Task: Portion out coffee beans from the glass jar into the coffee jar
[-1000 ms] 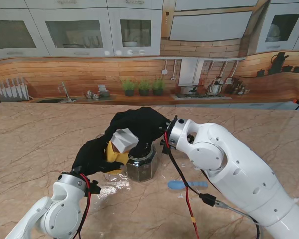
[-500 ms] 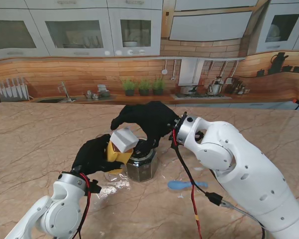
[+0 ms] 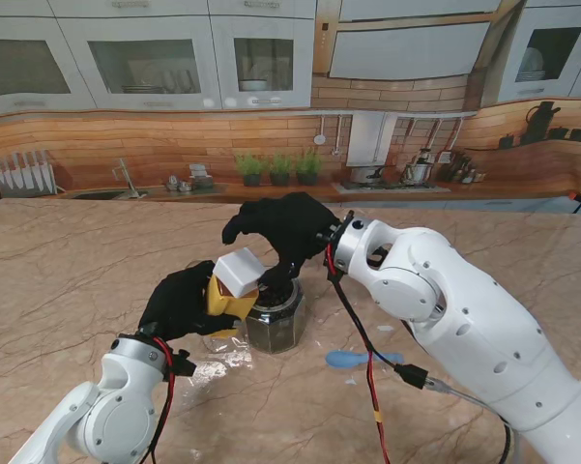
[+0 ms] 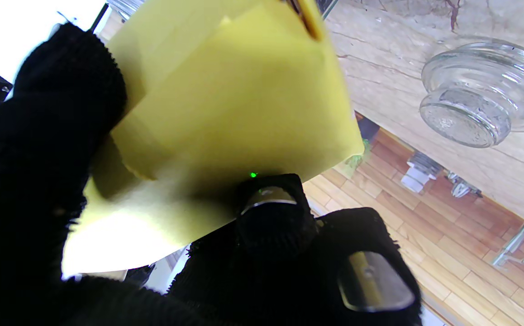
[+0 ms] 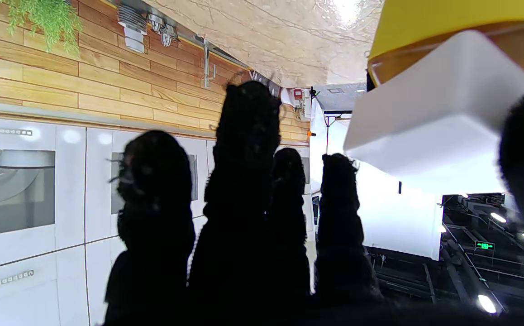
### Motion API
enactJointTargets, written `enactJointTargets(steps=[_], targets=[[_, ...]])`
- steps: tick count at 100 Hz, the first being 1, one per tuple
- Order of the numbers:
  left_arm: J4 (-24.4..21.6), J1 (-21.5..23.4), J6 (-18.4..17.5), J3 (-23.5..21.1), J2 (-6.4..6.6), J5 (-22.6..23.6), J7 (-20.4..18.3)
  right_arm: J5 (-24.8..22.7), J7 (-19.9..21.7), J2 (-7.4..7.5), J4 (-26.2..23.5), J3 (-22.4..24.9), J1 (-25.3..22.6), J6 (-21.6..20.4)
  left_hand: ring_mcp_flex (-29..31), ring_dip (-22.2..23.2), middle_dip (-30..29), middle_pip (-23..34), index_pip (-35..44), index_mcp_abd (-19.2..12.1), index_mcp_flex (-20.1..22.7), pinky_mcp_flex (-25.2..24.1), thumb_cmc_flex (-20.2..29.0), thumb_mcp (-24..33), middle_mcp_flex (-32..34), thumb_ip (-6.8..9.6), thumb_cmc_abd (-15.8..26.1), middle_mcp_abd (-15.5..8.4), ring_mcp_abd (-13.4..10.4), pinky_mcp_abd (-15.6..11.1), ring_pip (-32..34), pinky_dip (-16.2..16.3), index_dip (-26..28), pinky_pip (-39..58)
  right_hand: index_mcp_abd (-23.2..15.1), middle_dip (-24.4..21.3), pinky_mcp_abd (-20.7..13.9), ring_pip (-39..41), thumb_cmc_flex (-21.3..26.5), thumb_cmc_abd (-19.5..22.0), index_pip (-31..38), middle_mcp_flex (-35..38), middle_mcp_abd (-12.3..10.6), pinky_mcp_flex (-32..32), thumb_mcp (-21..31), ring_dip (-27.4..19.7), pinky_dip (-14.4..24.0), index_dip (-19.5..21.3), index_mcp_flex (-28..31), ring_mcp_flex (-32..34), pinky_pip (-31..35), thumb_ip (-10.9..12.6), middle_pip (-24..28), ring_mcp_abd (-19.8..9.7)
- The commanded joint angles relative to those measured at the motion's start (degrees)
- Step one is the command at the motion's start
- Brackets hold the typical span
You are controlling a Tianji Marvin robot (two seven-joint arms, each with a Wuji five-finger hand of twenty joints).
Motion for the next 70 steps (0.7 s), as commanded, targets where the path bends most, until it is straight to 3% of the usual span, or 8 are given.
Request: enactJointTargets(steps=[1,7,18,26,36,47,58,70], targets=[[-0.43,0.54,-0.24,-0.11,-0.21,0.07,0.18,0.18,-0.49,-0.60,0.53,-0.53,0.61,0.34,-0.28,-0.22,3.48,6.35,12.72,-13.99,6.93,-1.19,11.47,18.63,8.89,9.76,7.69,-4.15,3.80,-6.61,-1.34,-0.02,3.85,12.11,-1.59,0.96,-0.58,1.47,1.78,1.84,2.57,2.11,-1.02,1.23,-1.19,0.47,0.88,2.01,2.52,2.76,1.77,0.69,1.80,-1.72],[-0.36,0.55,-0.35,-0.16,-0.22,0.07,0.25,0.11,-1.15,-0.78,1.07,-1.25,1.18,0.65,-0.28,-0.21,3.48,6.33,12.72,-13.98,6.93,-1.19,11.49,18.69,8.86,9.78,7.83,-4.10,3.84,-6.61,-1.33,-0.02,3.85,12.11,-3.33,1.21,-0.63,1.60,2.25,3.79,5.34,3.26,-1.09,1.72,-2.72,0.15,0.56,3.98,5.32,3.25,2.13,1.04,1.83,-1.55],[-0.25,0.57,-0.48,-0.23,-0.24,0.10,0.39,0.68,-1.66,-1.05,1.62,-2.29,1.88,1.38,-0.28,-0.21,3.48,6.32,12.71,-13.98,6.94,-1.19,11.46,18.61,8.88,9.77,7.85,-4.21,3.81,-6.61,-1.35,-0.03,3.84,12.11,-7.57,1.30,-0.19,1.33,2.46,11.21,8.48,4.49,-1.30,1.88,-9.14,-0.36,-0.07,7.04,10.38,3.61,2.64,2.39,1.54,-0.85],[-0.20,0.58,-0.47,-0.27,-0.26,0.10,0.50,0.21,-1.99,-1.13,1.77,-2.78,2.22,1.85,-0.28,-0.21,3.48,6.31,12.72,-13.97,6.98,-1.19,11.50,18.59,8.91,9.76,7.71,-4.17,3.91,-6.61,-1.36,-0.03,3.85,12.11,-8.90,0.91,-0.19,0.96,0.29,15.89,10.07,4.36,-0.96,1.82,-12.62,-0.56,-0.31,8.22,14.85,3.29,2.71,2.85,0.73,-0.63],[-0.15,0.60,-0.52,-0.34,-0.27,0.11,0.60,0.66,-1.93,-1.21,1.95,-3.24,2.48,2.11,-0.28,-0.22,3.48,6.30,12.68,-13.96,6.94,-1.19,11.55,18.63,8.90,9.80,7.83,-4.18,3.87,-6.61,-1.38,-0.03,3.83,12.11,-8.33,0.72,-0.05,0.62,-2.67,17.44,11.01,4.34,-0.79,1.64,-13.51,-0.66,-0.46,8.56,18.30,2.91,2.52,2.81,0.35,-0.28],[-0.11,0.57,-0.47,-0.41,-0.31,0.02,0.69,0.54,-1.97,-1.19,1.96,-3.28,2.47,1.70,-0.28,-0.21,3.46,6.25,12.72,-13.95,6.95,-1.19,11.58,18.60,8.85,9.80,7.82,-4.00,3.86,-6.61,-1.39,-0.03,3.86,12.11,-8.14,0.59,0.34,0.01,-10.46,18.14,12.93,5.21,-1.36,1.67,-9.73,-0.83,-0.89,9.67,23.42,2.81,2.06,1.67,-0.01,0.34],[-0.13,0.51,-0.44,-0.30,-0.31,-0.01,0.67,0.62,-1.74,-1.12,1.60,-3.05,2.24,1.55,-0.28,-0.22,3.47,6.27,12.69,-13.94,6.94,-1.19,11.56,18.57,8.91,9.81,7.76,-4.13,3.90,-6.61,-1.42,-0.03,3.83,12.11,-6.80,0.27,0.64,-0.89,-18.75,19.99,12.22,5.05,-0.66,1.29,-6.77,-0.94,-1.11,9.78,22.60,2.21,1.41,0.60,-0.77,0.81],[-0.09,0.52,-0.35,-0.24,-0.31,-0.04,0.65,0.84,-0.83,-0.89,0.04,-1.53,1.08,1.46,-0.28,-0.21,3.45,6.25,12.71,-13.90,6.96,-1.19,11.59,18.58,8.92,9.81,7.81,-4.02,3.93,-6.61,-1.42,-0.03,3.85,12.11,-4.06,-0.97,2.11,-2.56,-24.54,22.16,4.74,4.02,1.89,-0.45,-5.39,-0.84,-0.96,7.40,16.19,0.26,-0.44,0.12,-3.57,2.36]])
